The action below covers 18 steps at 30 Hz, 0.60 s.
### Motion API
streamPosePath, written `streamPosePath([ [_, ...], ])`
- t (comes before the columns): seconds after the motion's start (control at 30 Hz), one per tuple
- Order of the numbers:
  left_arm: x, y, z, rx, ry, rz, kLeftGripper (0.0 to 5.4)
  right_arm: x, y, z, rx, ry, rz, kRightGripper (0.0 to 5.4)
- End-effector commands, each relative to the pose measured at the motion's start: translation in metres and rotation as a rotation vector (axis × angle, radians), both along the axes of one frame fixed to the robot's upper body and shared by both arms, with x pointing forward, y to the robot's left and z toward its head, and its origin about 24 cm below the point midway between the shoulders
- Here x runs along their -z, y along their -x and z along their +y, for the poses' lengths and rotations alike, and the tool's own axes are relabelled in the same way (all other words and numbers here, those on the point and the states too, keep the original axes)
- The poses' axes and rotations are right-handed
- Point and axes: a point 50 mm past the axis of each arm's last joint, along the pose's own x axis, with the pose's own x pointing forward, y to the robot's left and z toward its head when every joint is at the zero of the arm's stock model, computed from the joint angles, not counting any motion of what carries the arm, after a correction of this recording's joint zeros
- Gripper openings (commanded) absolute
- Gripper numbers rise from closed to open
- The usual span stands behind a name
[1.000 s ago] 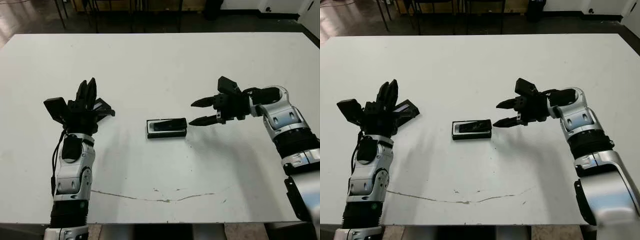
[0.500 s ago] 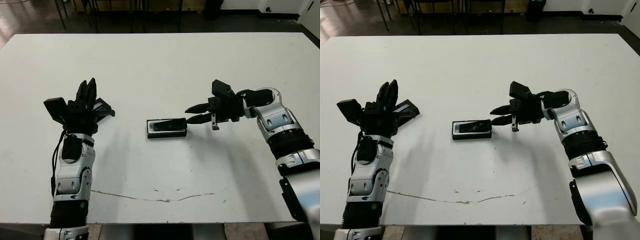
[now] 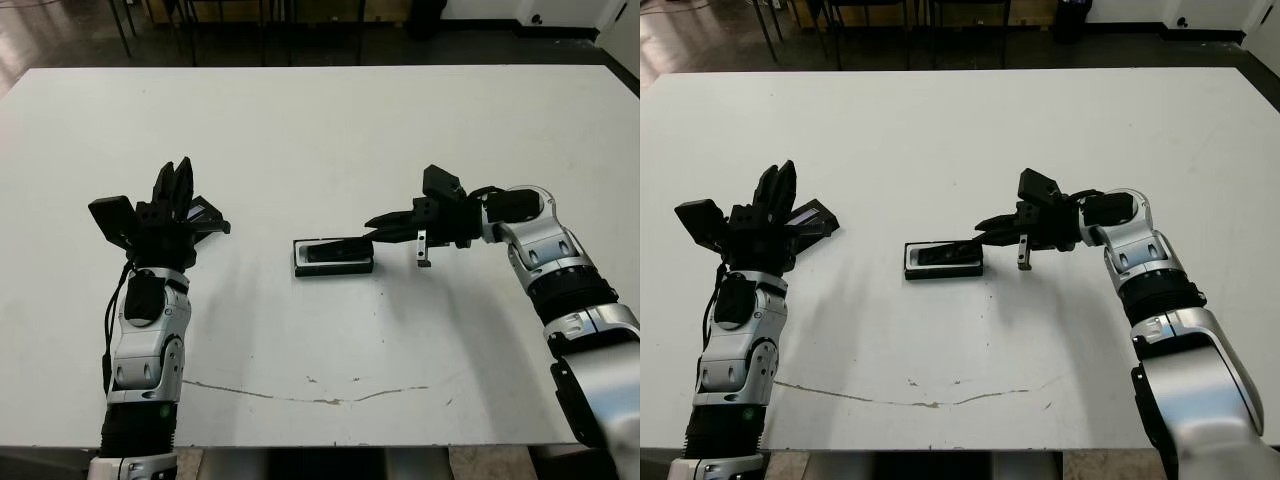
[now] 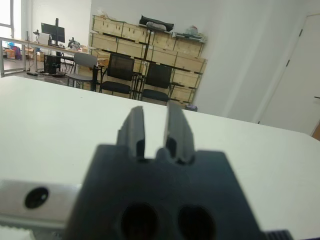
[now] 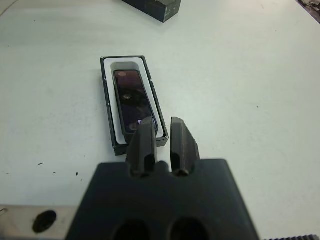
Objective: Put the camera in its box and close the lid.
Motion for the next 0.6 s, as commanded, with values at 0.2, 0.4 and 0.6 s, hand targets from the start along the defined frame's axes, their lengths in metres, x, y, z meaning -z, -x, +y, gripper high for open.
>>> streamPosePath([
  [0.2, 0.011, 0.003, 0.002, -0.005, 0.003, 0.05, 0.0, 0.009, 0.001, -0.005, -0.001, 0.022, 0.036, 0.02],
  [0.4, 0.011, 0.003, 0.003, -0.004, -0.007, 0.05, 0.0, -0.006, -0.006, -0.014, 0.062, -0.021, 0.066, 0.02],
  [0.6, 0.011, 0.003, 0.002, -0.008, -0.01, 0.054, 0.0, -0.024, -0.008, -0.02, 0.114, -0.101, 0.107, 0.4],
])
